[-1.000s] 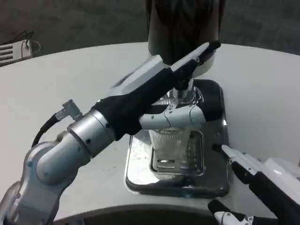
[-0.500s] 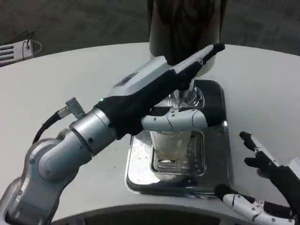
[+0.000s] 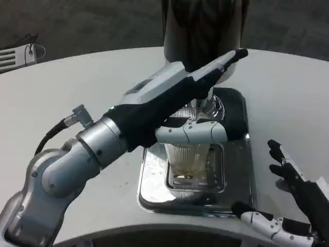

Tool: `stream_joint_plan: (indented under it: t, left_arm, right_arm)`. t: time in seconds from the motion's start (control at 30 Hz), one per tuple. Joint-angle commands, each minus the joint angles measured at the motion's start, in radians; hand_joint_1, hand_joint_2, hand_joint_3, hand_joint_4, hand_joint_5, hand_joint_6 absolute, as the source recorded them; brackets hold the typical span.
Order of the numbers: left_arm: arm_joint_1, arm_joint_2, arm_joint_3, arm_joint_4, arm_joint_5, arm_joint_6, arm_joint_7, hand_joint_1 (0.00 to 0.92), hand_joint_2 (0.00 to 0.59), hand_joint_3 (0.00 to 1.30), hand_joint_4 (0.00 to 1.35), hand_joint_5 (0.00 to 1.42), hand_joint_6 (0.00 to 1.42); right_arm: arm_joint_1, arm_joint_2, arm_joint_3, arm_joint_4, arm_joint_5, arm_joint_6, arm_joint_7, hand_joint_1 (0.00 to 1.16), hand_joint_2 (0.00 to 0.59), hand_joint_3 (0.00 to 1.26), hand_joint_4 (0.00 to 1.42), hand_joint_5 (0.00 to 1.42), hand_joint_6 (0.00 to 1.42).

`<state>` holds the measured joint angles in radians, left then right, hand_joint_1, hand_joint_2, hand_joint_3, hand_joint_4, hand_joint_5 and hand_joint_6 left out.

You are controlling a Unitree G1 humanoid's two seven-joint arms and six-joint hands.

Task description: Grasp the cup under the faucet to collect the drink, then remove the cup.

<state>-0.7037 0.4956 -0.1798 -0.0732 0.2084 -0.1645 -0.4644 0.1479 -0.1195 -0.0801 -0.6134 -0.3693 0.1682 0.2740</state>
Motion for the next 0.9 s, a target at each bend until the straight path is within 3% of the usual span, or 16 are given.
stream_joint_plan:
  t: [0.03,0.33,0.9]
  left_arm:
    - [0.018,0.017,-0.03,0.019,0.03,0.012,-0.046,0.0,0.025,0.0,0.0,0.03,0.13]
    - [0.014,0.025,-0.027,0.011,0.027,0.012,-0.055,0.0,0.02,0.0,0.0,0.02,0.13]
    - [0.004,0.043,-0.021,-0.004,0.027,0.013,-0.071,0.0,0.007,0.0,0.0,0.01,0.14]
  right_arm:
    - [-0.028,-0.008,0.026,0.051,0.017,-0.038,-0.053,0.78,0.214,0.0,0.0,0.06,0.08]
    - [-0.099,-0.008,0.075,0.129,0.012,-0.045,-0.129,0.8,0.214,0.0,0.0,0.05,0.08]
    - [-0.21,-0.005,0.117,0.261,0.021,-0.08,-0.218,0.82,0.212,0.0,0.0,0.05,0.08]
